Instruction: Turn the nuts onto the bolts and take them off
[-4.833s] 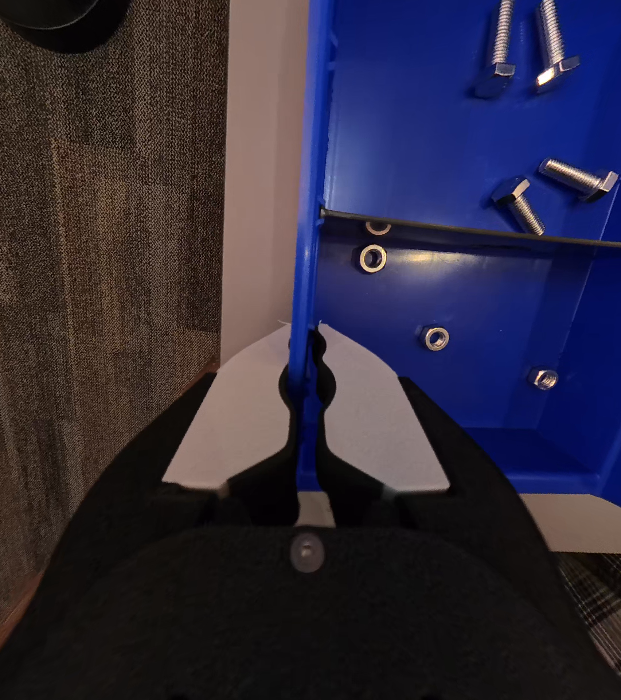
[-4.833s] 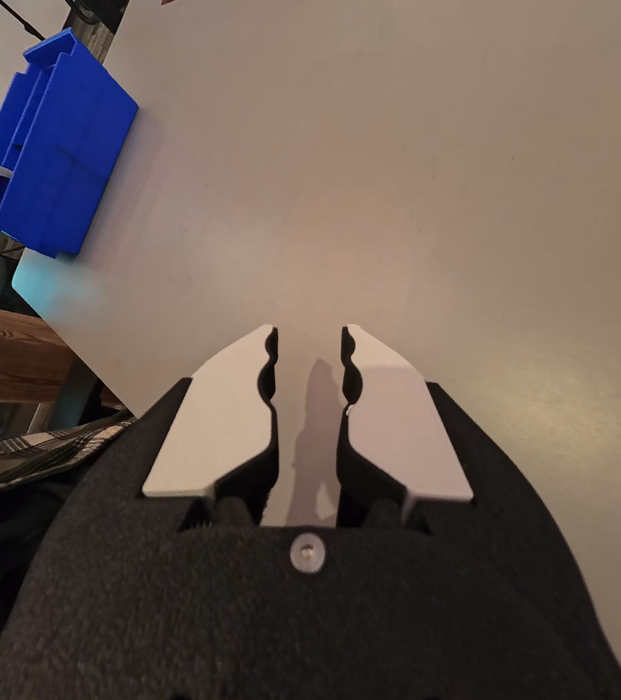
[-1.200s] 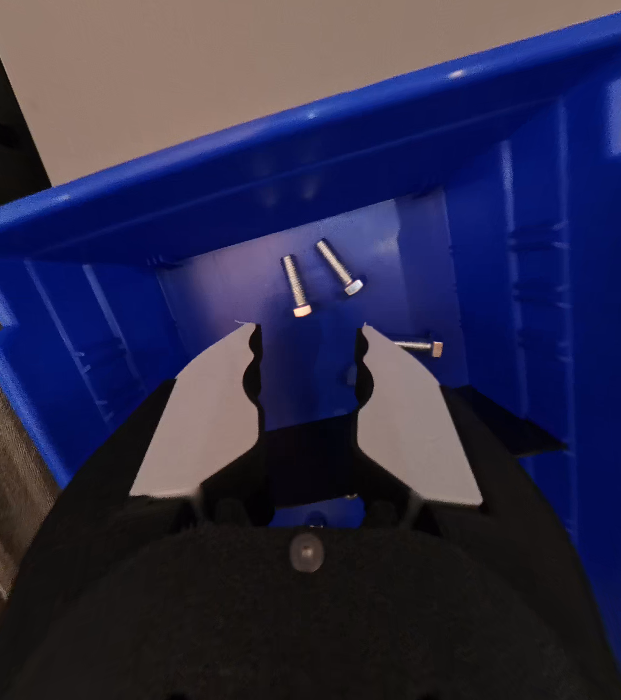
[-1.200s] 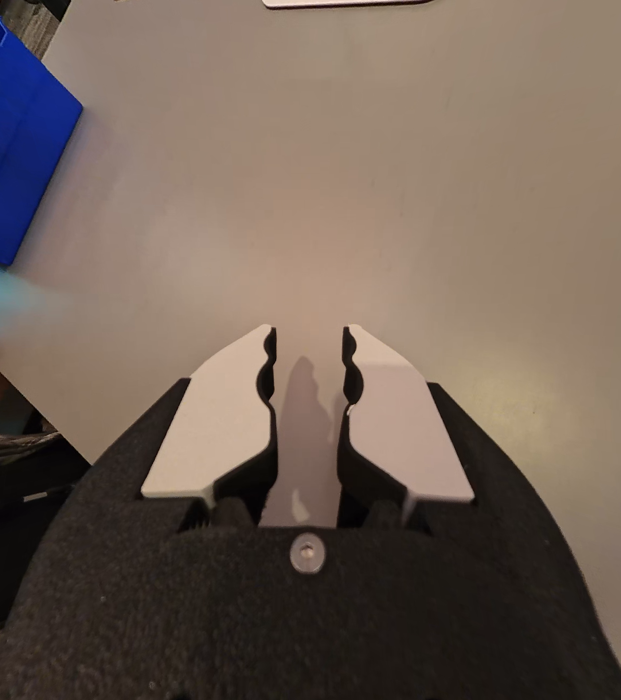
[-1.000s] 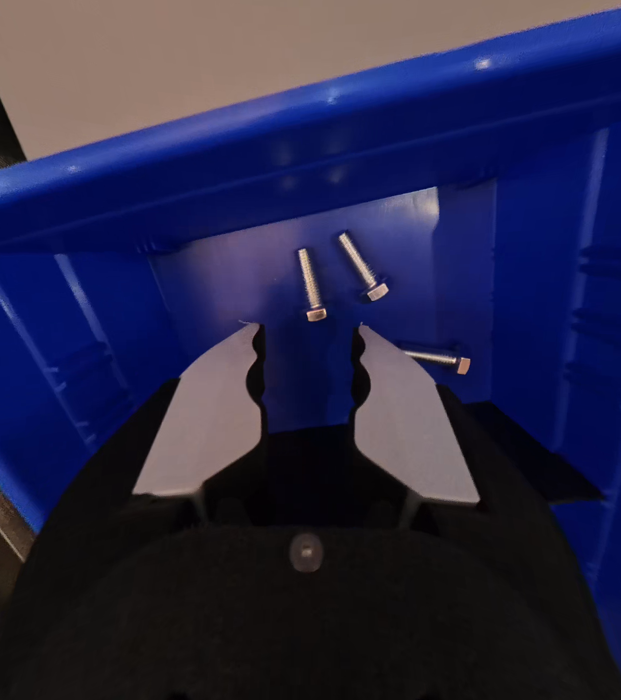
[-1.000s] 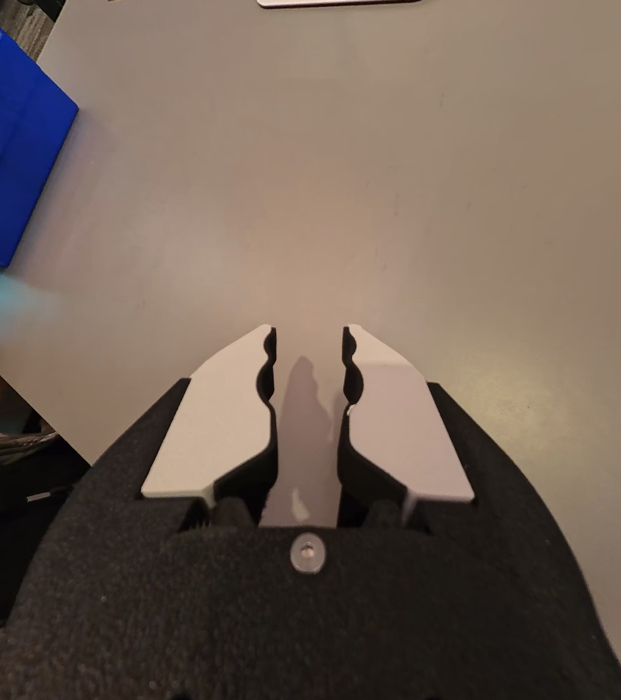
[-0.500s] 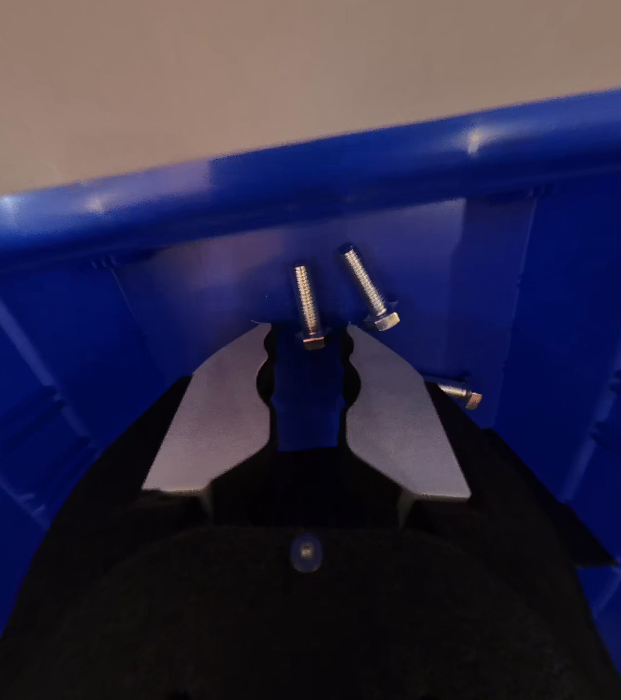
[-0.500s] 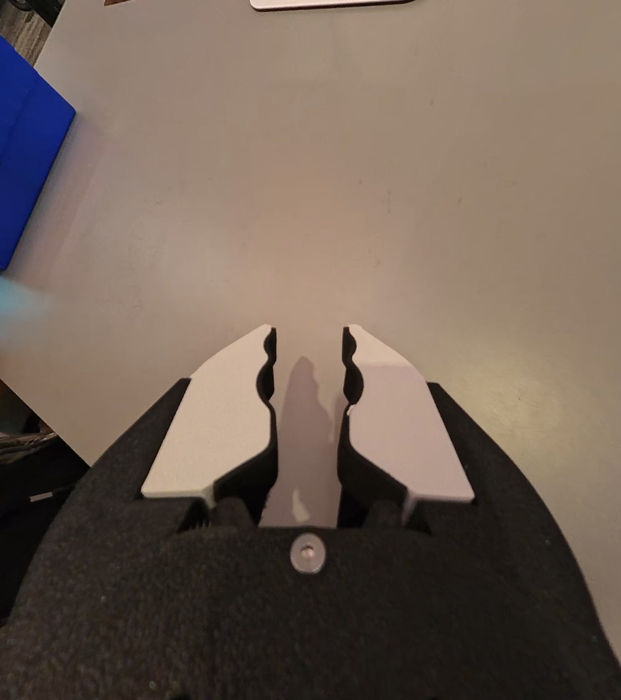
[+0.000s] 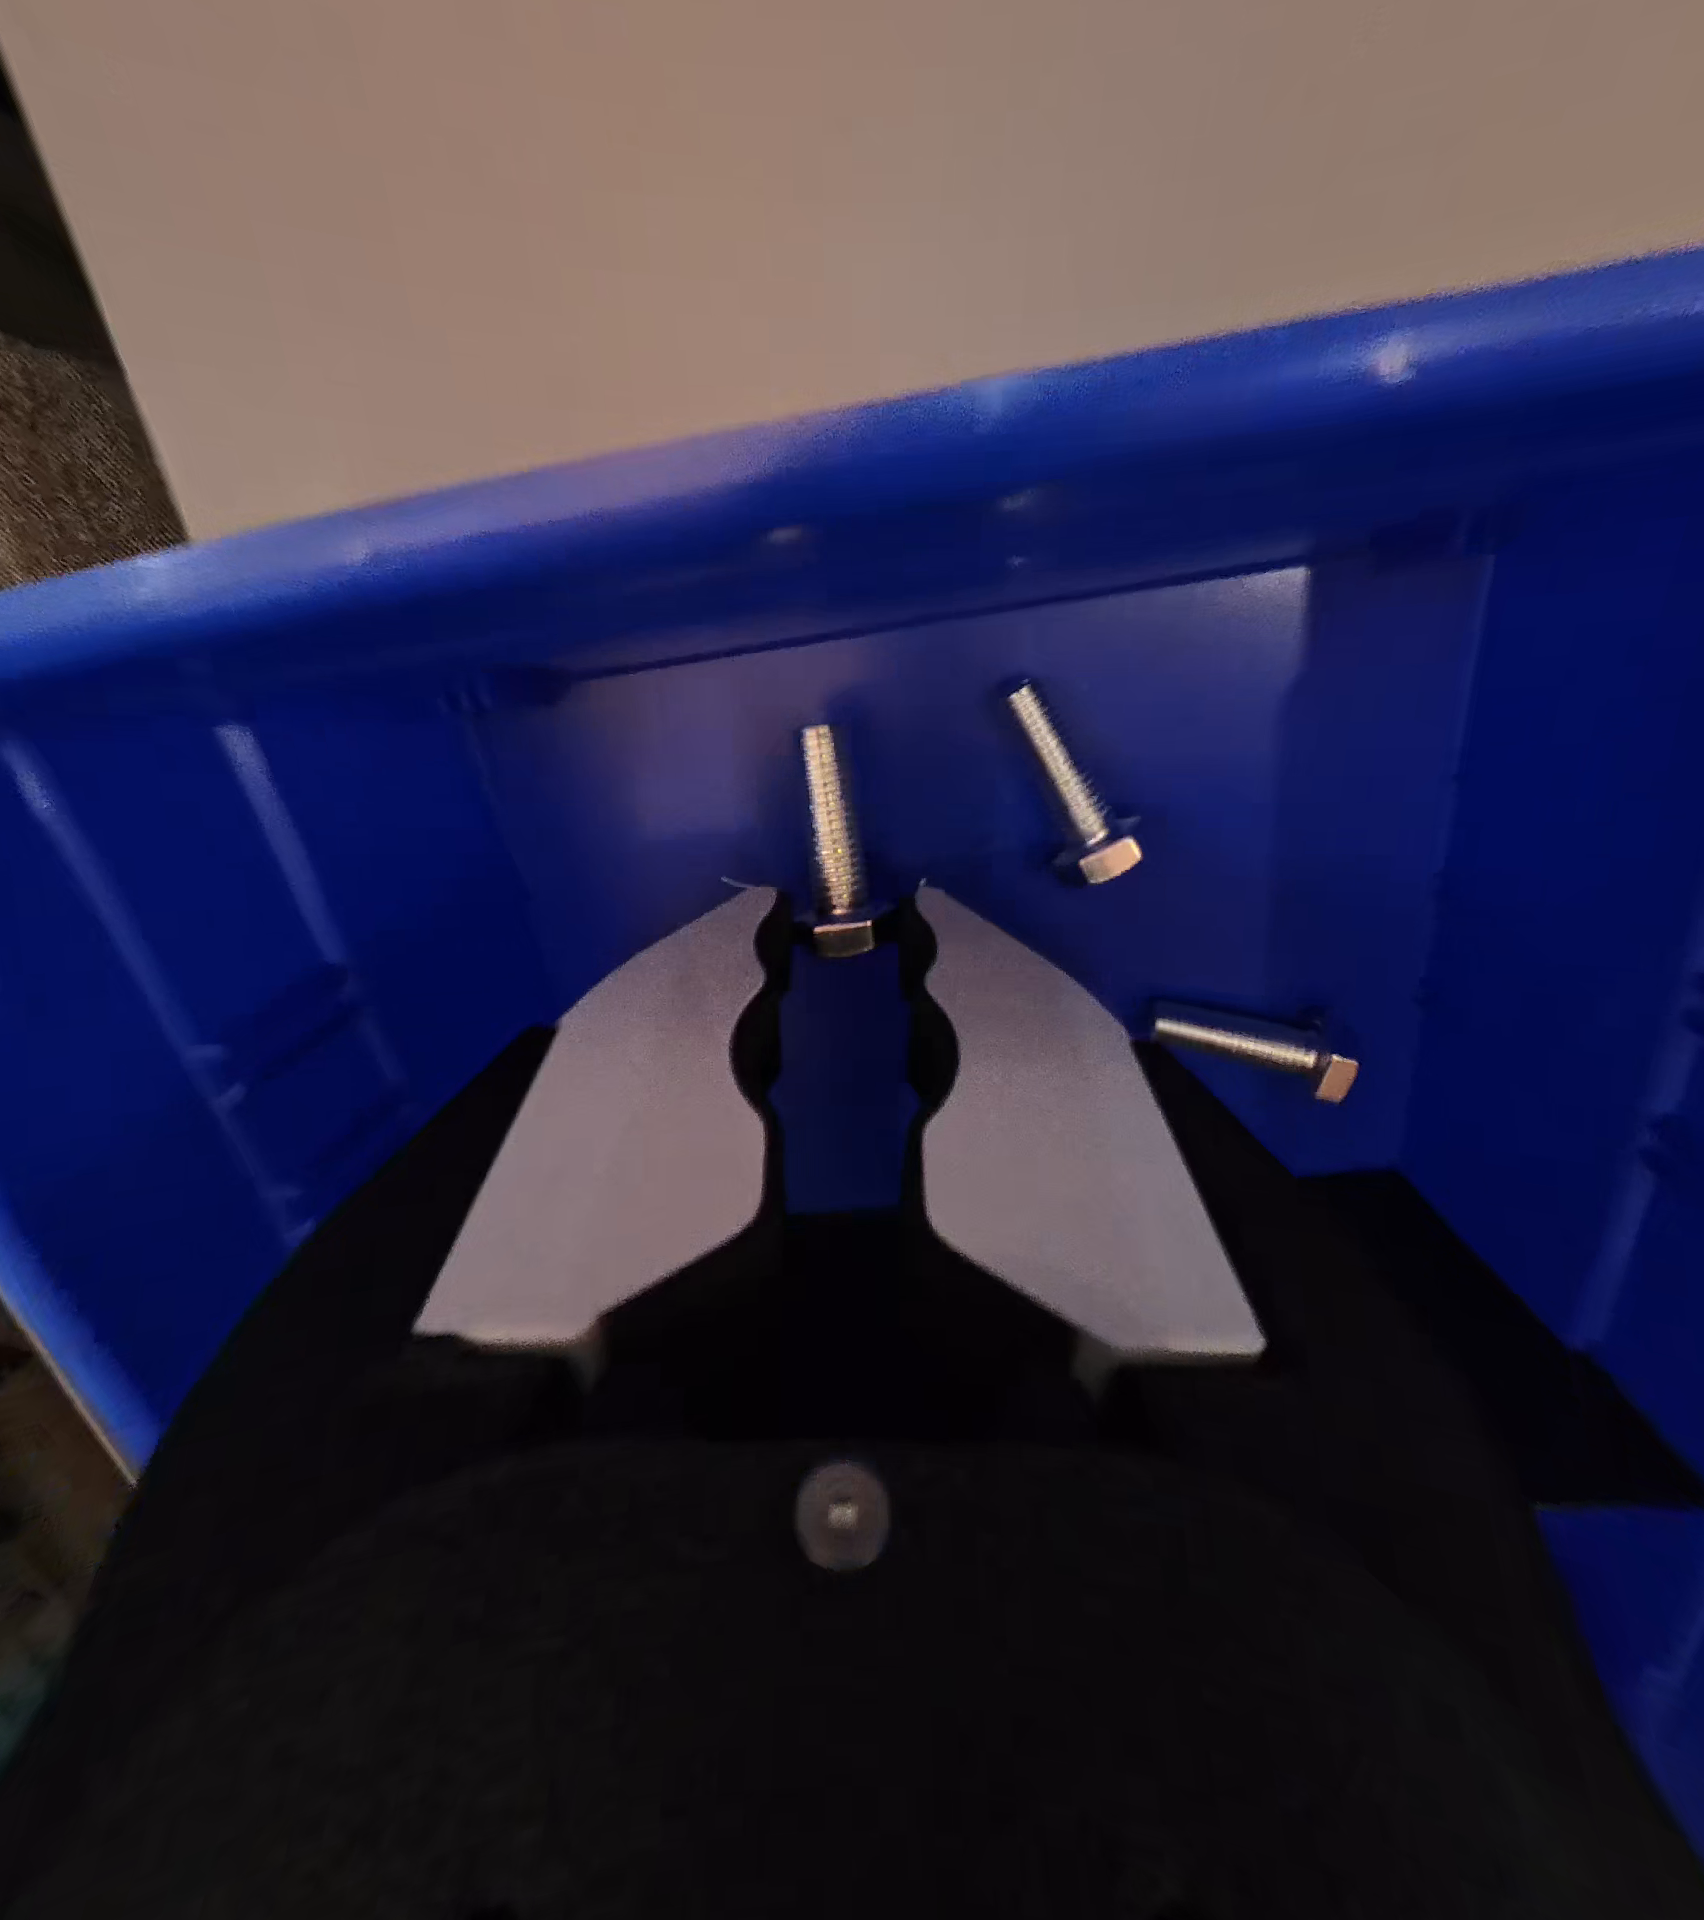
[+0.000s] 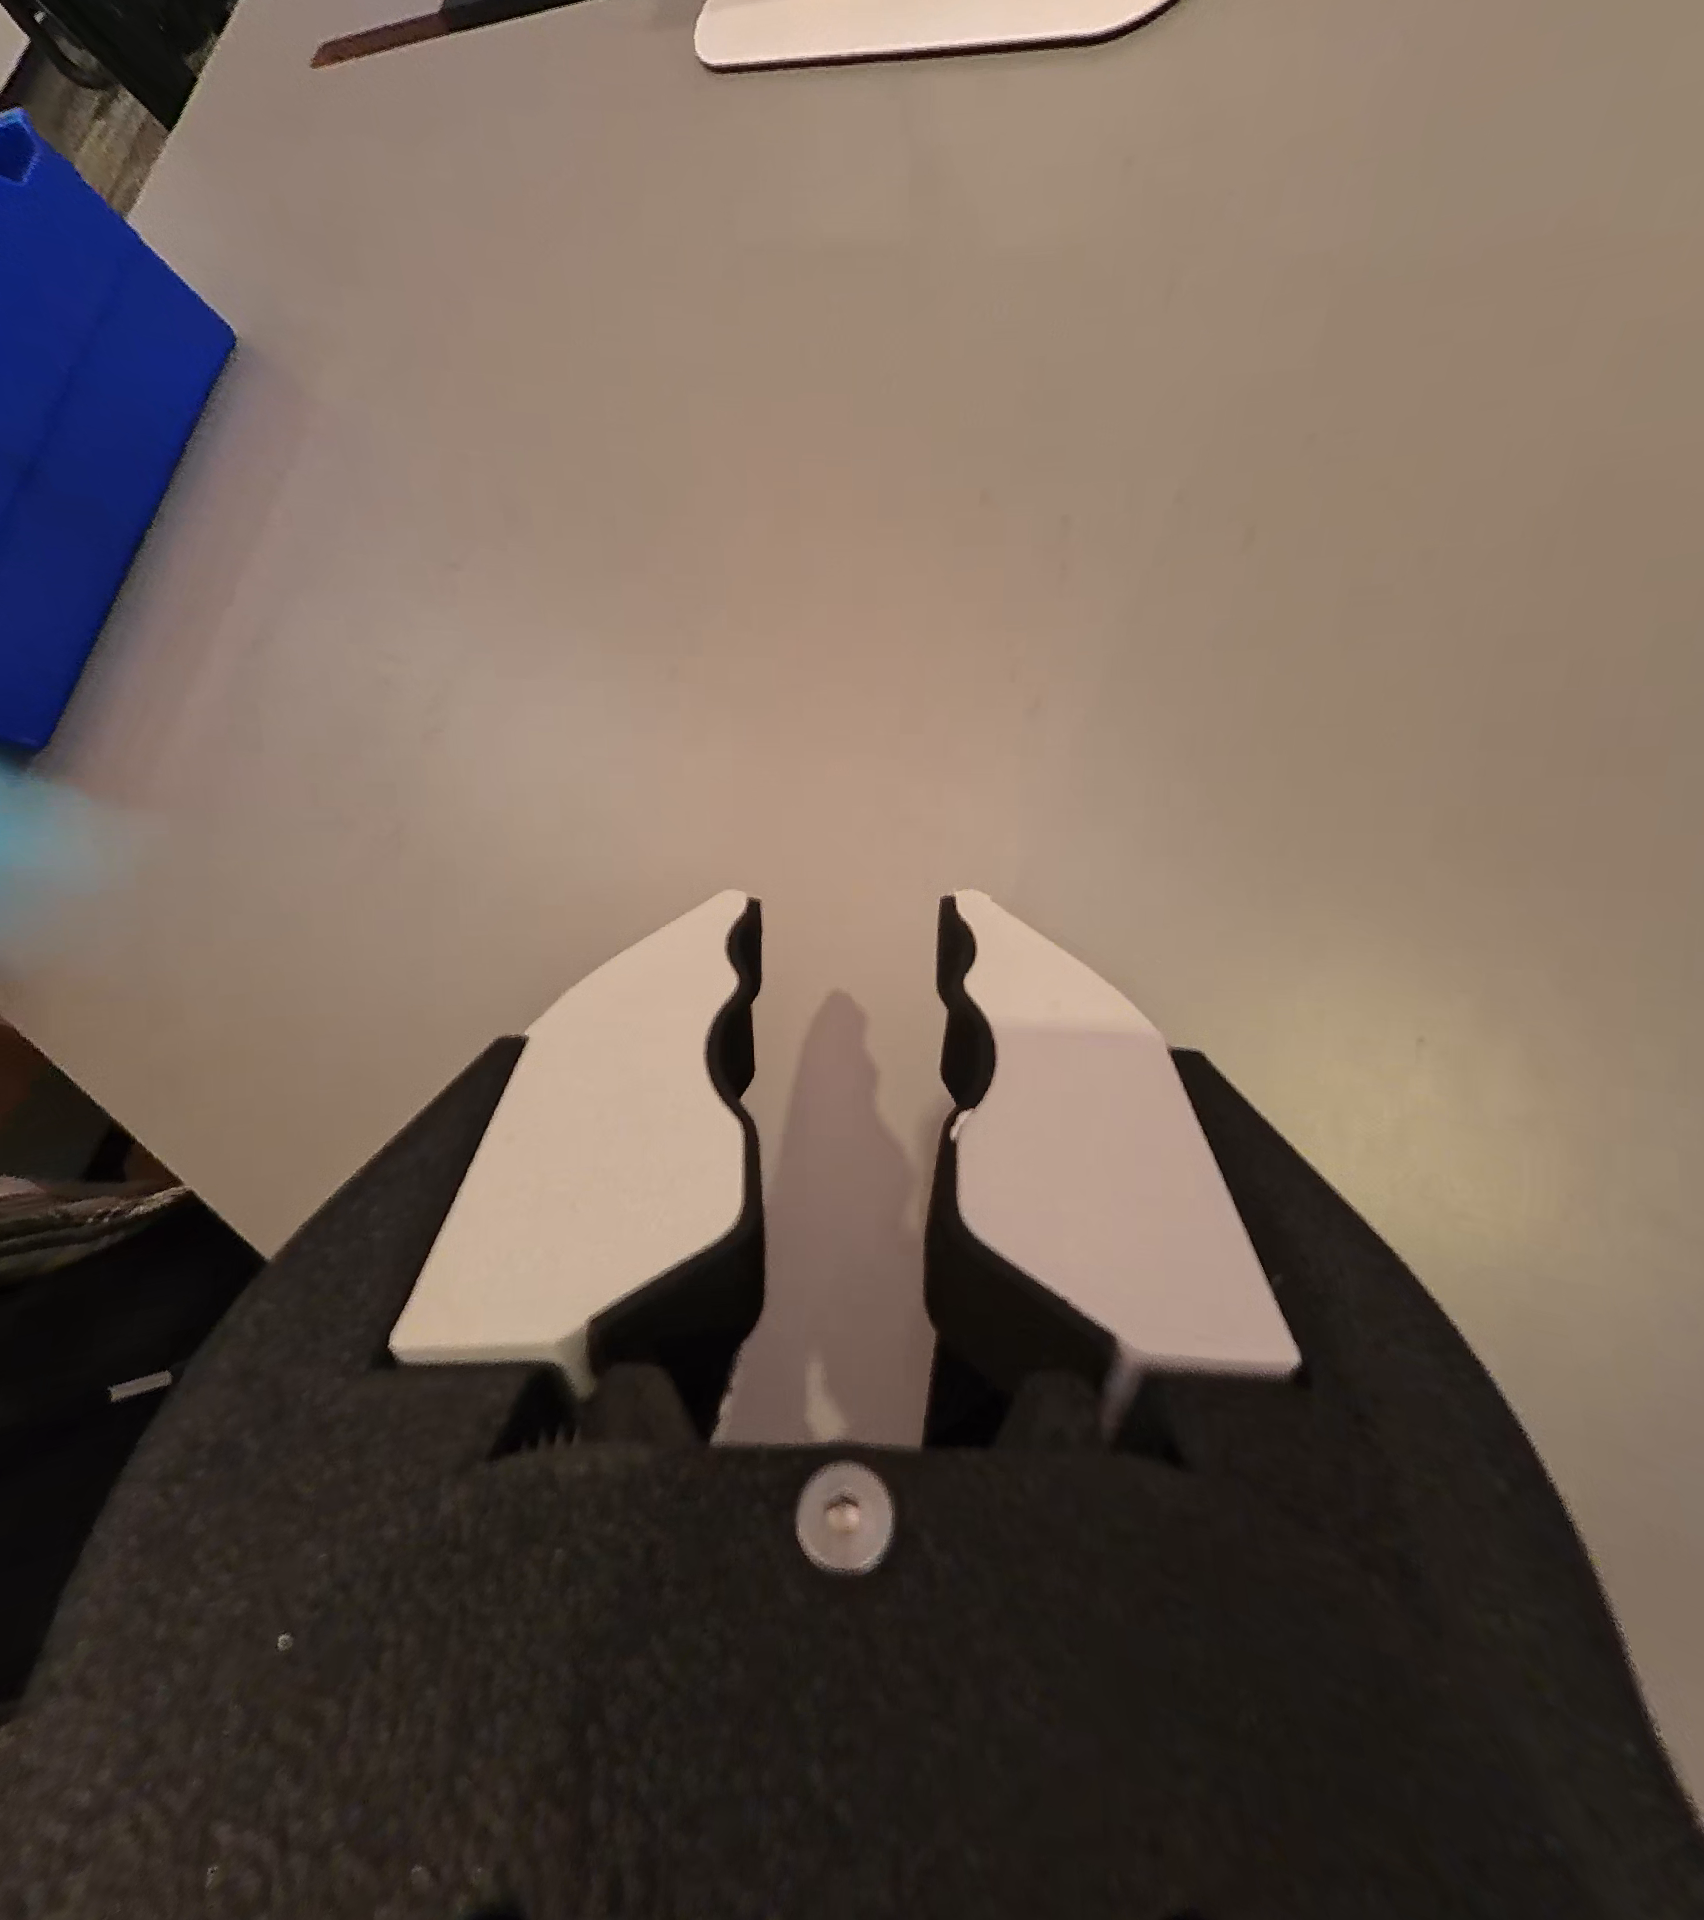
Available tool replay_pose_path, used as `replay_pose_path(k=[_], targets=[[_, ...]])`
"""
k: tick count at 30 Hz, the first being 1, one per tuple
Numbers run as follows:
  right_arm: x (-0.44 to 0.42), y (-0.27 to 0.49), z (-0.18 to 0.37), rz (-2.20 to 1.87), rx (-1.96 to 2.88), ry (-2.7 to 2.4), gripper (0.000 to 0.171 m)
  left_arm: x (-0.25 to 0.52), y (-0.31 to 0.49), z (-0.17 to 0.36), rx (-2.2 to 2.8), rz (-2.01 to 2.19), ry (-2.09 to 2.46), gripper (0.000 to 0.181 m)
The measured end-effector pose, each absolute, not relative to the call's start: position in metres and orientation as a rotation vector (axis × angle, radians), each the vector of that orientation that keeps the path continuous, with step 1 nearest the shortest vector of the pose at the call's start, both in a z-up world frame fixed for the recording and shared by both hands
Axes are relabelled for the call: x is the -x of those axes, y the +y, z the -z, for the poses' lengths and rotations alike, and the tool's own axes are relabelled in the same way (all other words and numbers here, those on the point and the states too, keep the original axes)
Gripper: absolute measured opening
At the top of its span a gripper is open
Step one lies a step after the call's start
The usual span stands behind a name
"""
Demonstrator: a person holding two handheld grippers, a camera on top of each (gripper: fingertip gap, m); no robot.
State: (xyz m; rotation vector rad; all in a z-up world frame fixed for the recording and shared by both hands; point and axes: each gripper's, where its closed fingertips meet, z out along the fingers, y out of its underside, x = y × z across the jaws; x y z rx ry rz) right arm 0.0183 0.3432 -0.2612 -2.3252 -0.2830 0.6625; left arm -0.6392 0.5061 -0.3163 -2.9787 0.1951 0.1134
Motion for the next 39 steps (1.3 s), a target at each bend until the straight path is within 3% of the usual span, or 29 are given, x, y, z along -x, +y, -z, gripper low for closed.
replay_pose_path(k=[1, 11, 21, 31, 39], targets=[[-0.018, 0.342, 0.26, -0.664, 2.32, -0.282, 0.032, 0.64, 0.507, 0.311, 2.961, -0.12, 0.202, 0.021], [-0.012, 0.328, 0.259, -0.71, 2.288, -0.293, 0.032, 0.604, 0.5, 0.237, 2.74, -0.143, 0.425, 0.02], [0.014, 0.317, 0.248, -0.859, 2.2, -0.429, 0.032, 0.492, 0.473, 0.171, 2.482, -0.036, 0.812, 0.019], [0.089, 0.342, 0.206, -0.925, 1.881, -0.898, 0.032, 0.291, 0.42, 0.167, 2.148, 0.362, 1.258, 0.019], [0.124, 0.389, 0.15, -1.27, 1.579, -0.665, 0.029, 0.188, 0.388, 0.18, 1.838, 0.76, 1.261, 0.019]])
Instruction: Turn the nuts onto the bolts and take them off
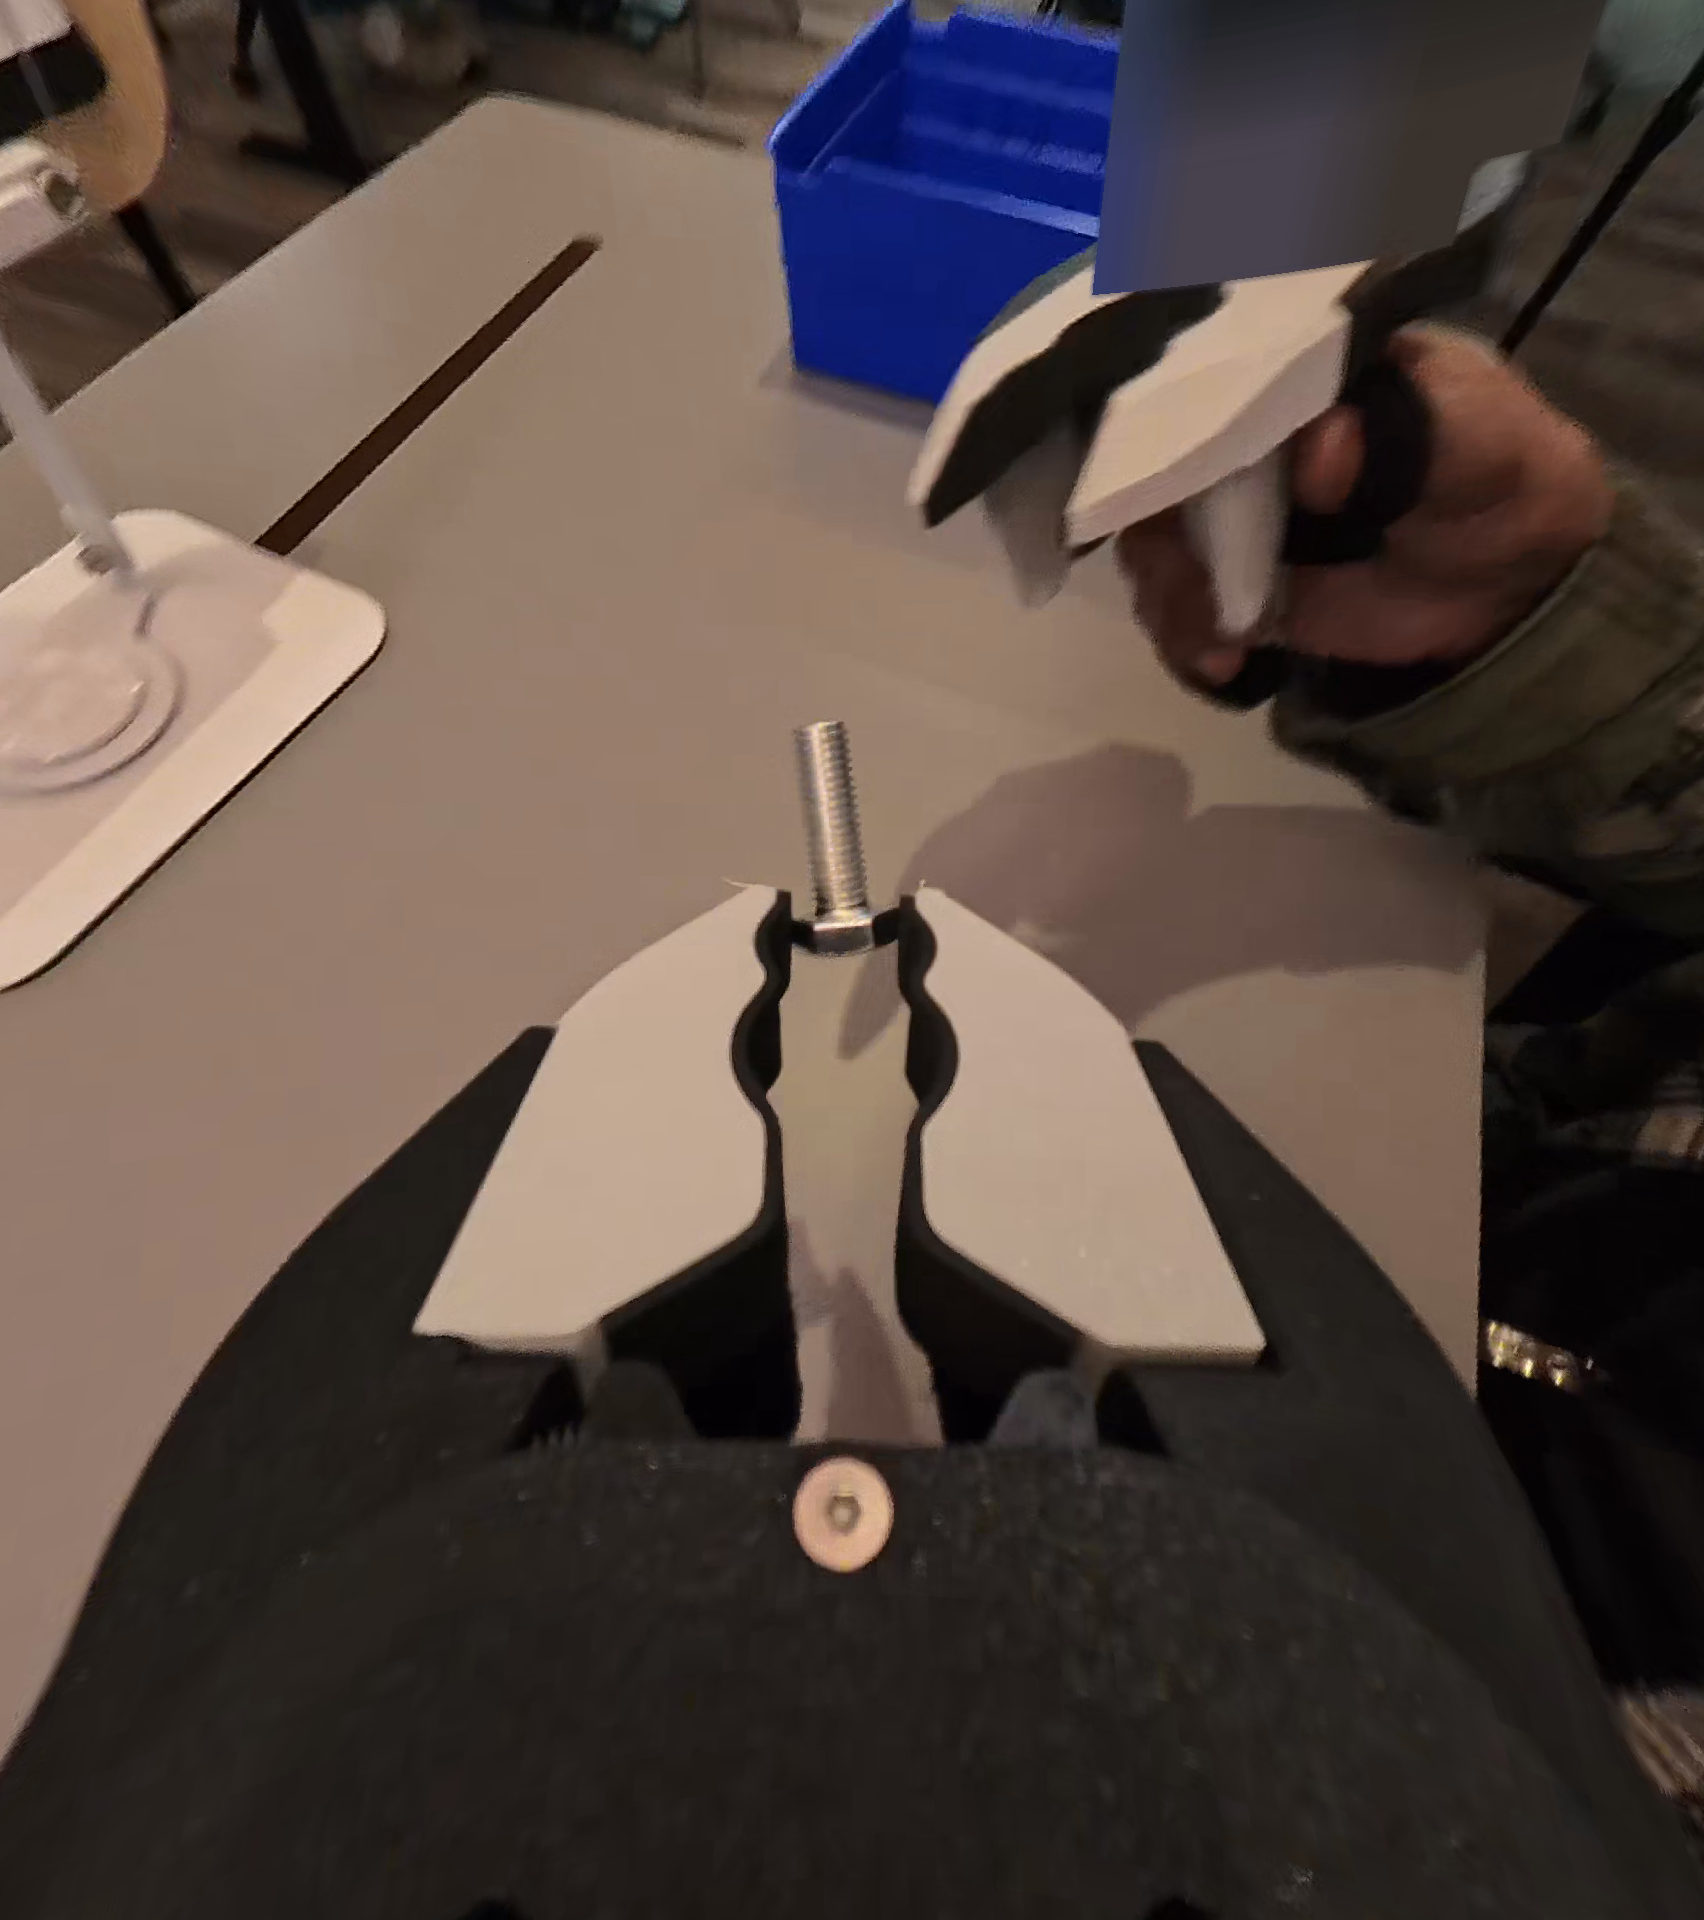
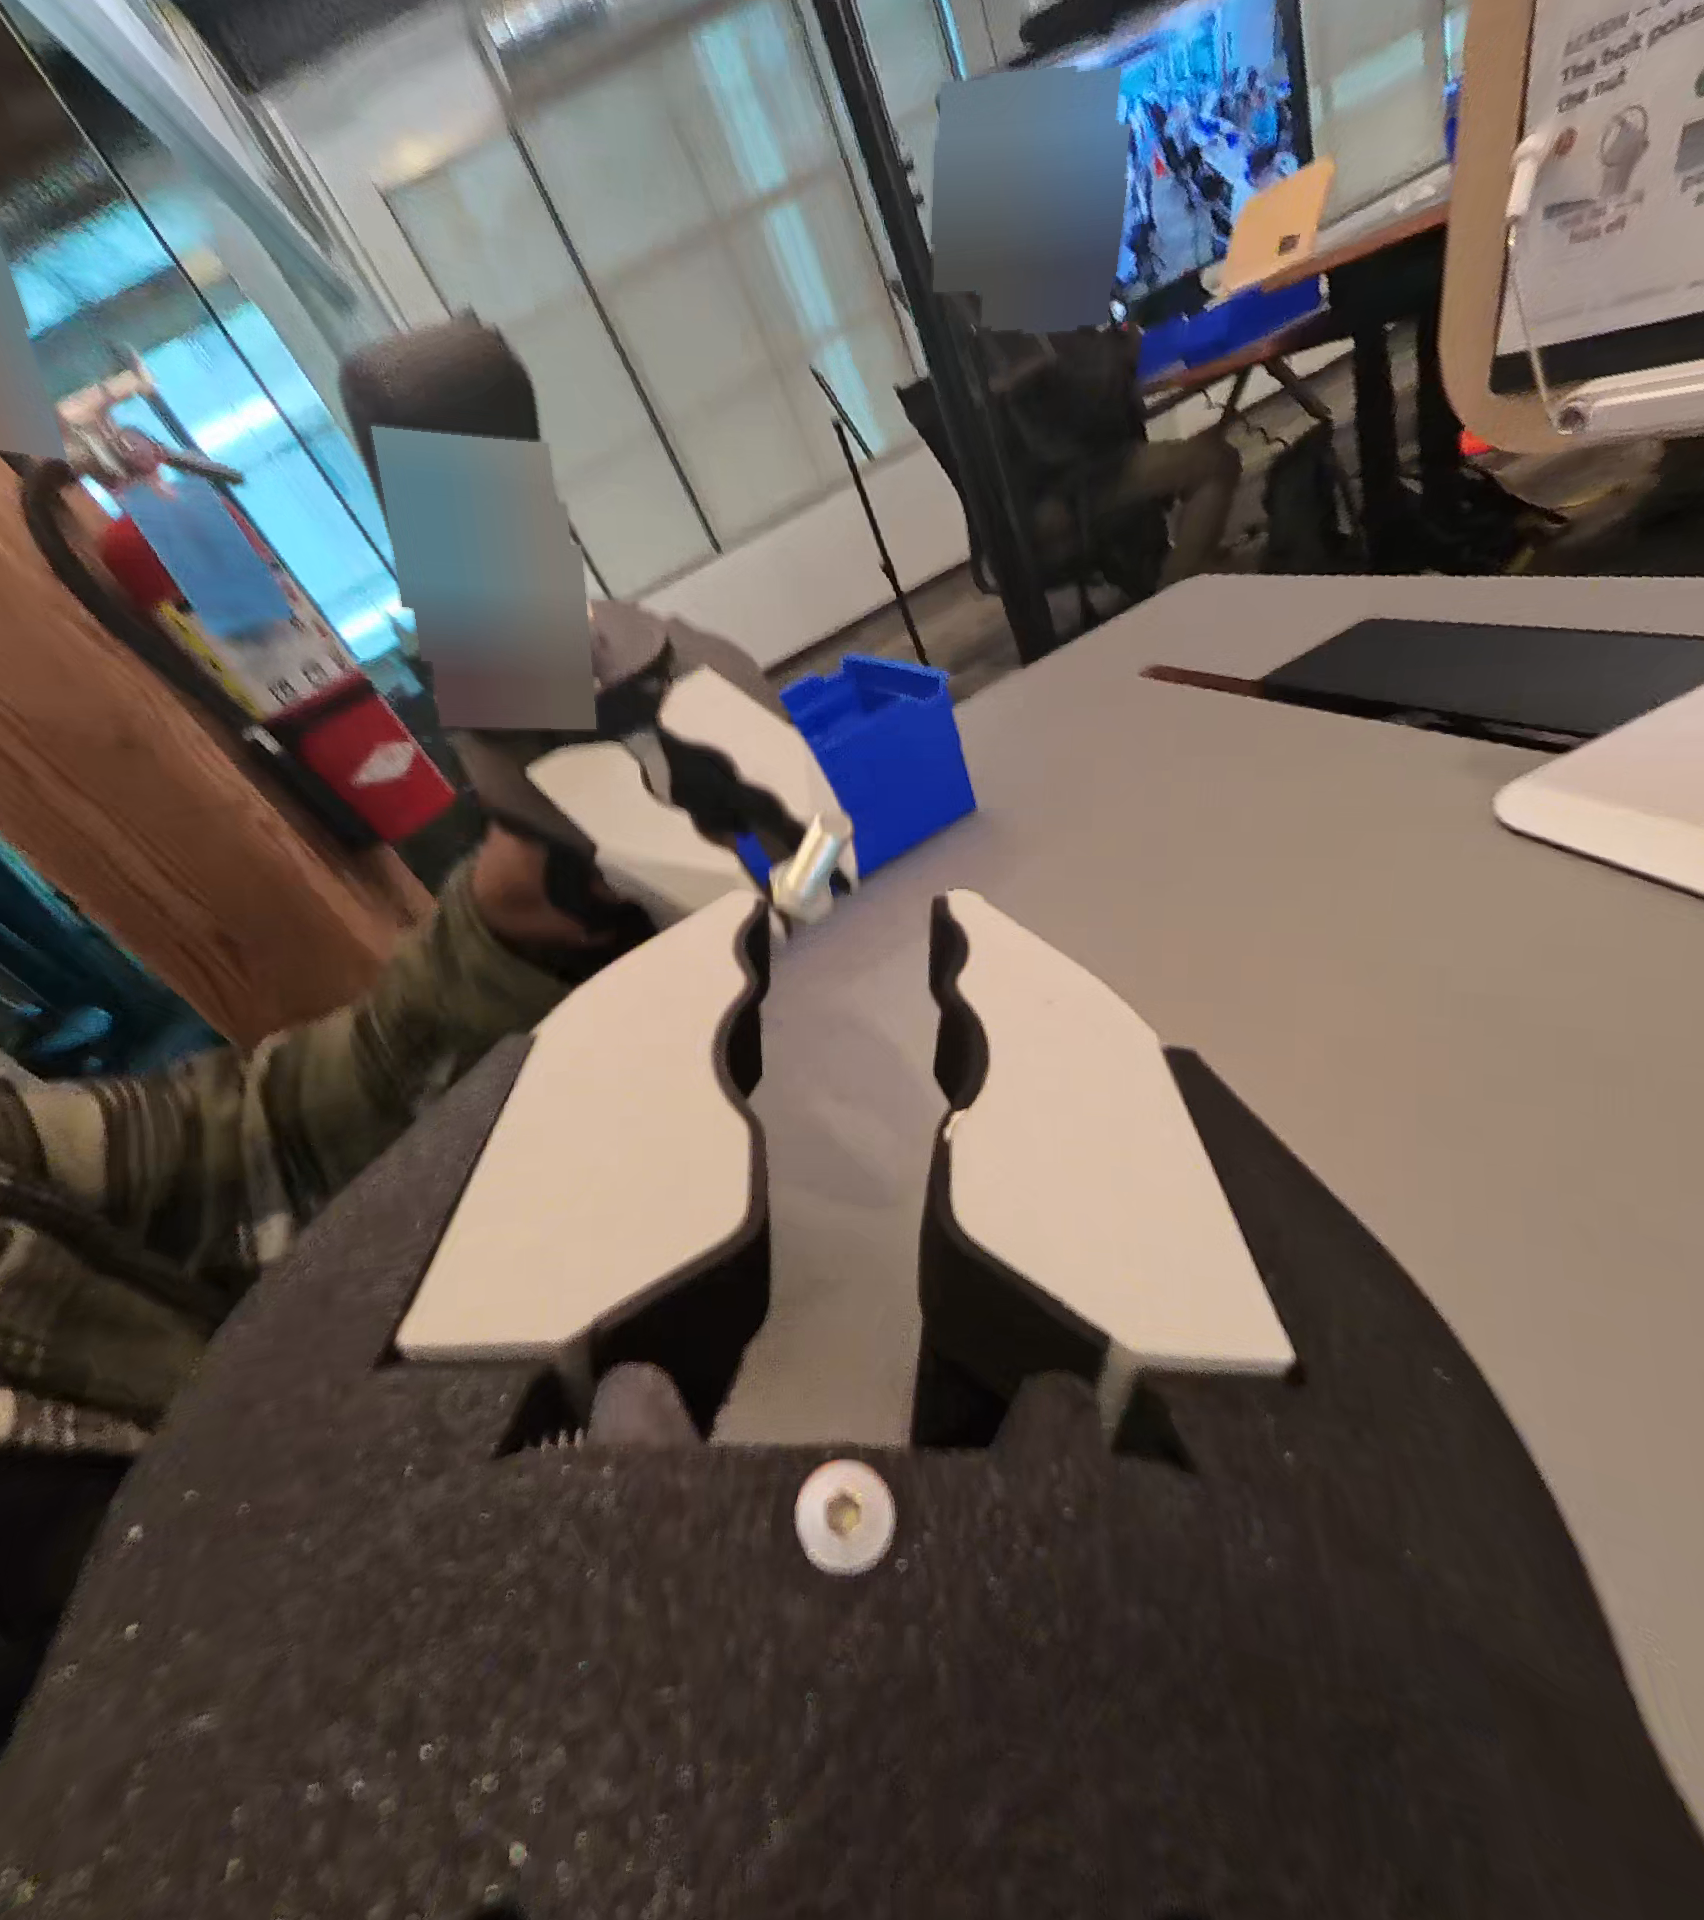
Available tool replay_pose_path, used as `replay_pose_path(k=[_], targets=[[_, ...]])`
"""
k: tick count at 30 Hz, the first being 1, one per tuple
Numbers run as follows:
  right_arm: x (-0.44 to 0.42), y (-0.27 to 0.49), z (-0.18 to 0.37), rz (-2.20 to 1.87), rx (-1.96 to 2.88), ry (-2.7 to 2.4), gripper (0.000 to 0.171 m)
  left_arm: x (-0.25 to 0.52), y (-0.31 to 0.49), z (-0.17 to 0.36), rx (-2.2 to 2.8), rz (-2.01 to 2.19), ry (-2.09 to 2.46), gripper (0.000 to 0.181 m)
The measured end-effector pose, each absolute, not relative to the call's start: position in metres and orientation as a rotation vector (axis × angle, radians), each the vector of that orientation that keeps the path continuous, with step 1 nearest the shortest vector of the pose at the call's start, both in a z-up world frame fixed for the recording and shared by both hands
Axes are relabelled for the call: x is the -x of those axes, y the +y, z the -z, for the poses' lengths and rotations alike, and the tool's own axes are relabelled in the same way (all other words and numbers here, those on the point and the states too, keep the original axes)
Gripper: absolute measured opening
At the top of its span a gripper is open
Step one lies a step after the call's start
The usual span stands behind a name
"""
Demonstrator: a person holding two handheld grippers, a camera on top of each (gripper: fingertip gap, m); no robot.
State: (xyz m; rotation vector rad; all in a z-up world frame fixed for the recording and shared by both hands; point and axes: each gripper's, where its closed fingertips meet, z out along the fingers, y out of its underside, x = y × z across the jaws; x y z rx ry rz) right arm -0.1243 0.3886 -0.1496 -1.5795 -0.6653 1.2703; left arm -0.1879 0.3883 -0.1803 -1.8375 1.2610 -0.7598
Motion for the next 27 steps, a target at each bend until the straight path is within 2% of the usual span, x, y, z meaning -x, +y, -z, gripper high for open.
replay_pose_path(k=[6, 11, 14, 20, 24, 27], targets=[[0.152, 0.397, 0.161, -1.454, 1.572, -0.637, 0.026, 0.156, 0.383, 0.181, 1.693, 0.994, 1.161, 0.019], [0.163, 0.395, 0.164, -1.528, 1.566, -0.663, 0.01, 0.149, 0.383, 0.187, 1.661, 1.094, 1.131, 0.019], [0.166, 0.397, 0.167, -1.534, 1.58, -0.688, 0.01, 0.149, 0.384, 0.19, 1.643, 1.122, 1.116, 0.019], [0.176, 0.401, 0.193, -1.329, 1.628, -0.95, 0.009, 0.157, 0.39, 0.214, 1.723, 1.155, 1.138, 0.02], [0.177, 0.417, 0.227, -1.053, 1.61, -1.174, 0.009, 0.175, 0.4, 0.232, 1.808, 1.143, 1.148, 0.031], [0.178, 0.427, 0.253, -0.974, 1.64, -1.28, 0.009, 0.194, 0.414, 0.227, 1.806, 1.158, 1.057, 0.033]])
